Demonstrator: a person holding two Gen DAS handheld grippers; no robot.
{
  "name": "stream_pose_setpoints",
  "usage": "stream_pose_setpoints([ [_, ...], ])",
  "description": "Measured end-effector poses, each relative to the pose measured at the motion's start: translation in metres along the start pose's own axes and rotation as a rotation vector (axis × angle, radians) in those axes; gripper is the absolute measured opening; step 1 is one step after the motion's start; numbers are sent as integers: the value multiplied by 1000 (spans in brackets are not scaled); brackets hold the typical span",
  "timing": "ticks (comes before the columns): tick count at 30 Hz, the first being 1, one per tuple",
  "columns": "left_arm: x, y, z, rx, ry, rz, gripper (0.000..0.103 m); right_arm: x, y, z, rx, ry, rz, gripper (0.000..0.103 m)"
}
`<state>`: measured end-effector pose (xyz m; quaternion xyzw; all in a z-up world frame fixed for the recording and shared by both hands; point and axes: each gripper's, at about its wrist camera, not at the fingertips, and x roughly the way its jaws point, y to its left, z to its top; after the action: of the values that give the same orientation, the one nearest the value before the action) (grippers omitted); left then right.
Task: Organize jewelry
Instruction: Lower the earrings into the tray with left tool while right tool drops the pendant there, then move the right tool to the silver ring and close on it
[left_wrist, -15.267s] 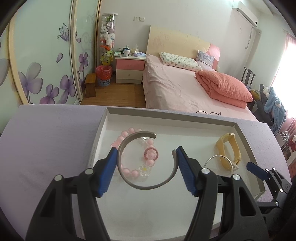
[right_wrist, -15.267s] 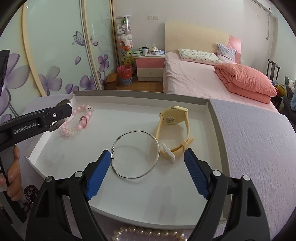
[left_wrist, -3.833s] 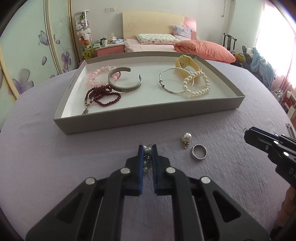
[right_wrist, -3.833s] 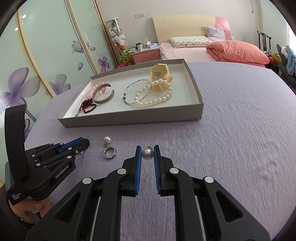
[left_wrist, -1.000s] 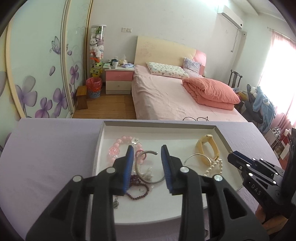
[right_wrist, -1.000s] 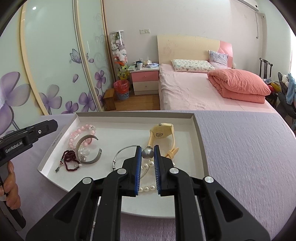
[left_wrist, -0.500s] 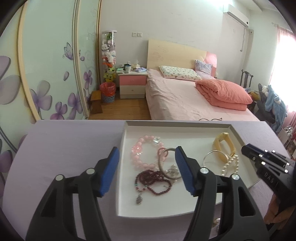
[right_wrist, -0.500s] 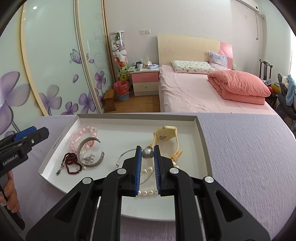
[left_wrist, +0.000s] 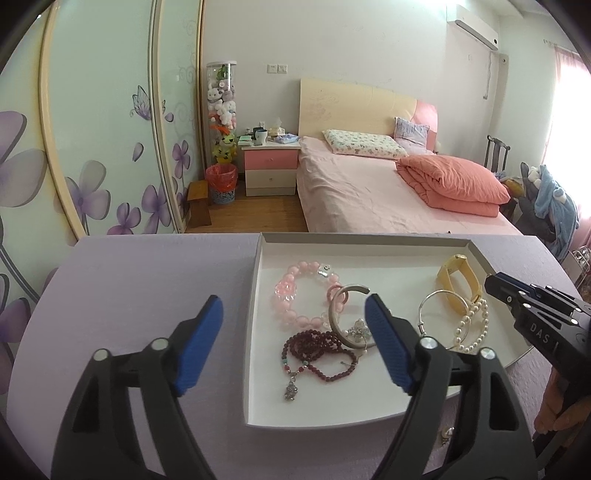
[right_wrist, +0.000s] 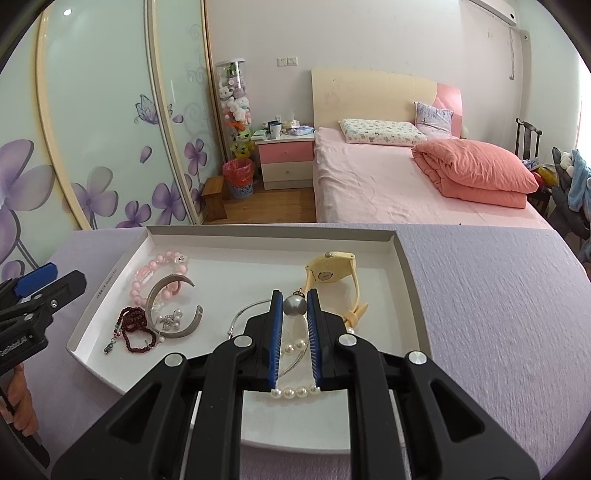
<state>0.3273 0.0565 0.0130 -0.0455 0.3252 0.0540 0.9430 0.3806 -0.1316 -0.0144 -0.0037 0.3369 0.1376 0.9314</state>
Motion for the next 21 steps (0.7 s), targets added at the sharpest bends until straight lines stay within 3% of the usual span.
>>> stream_pose_setpoints([
  [12, -1, 5, -2, -17, -5, -4, 90, 17, -1, 7, 2, 3, -25, 14],
  [13, -1, 6, -2, -18, -3, -4, 90, 17, -1, 7, 4, 4, -24, 18],
  [16, -1, 7, -3, -15, -3, -4, 90, 12, -4, 3, 22, 2, 0, 51],
  [21, -7, 10, -8, -26, -3, -6, 90, -4, -11, -2, 36, -8, 9, 51],
])
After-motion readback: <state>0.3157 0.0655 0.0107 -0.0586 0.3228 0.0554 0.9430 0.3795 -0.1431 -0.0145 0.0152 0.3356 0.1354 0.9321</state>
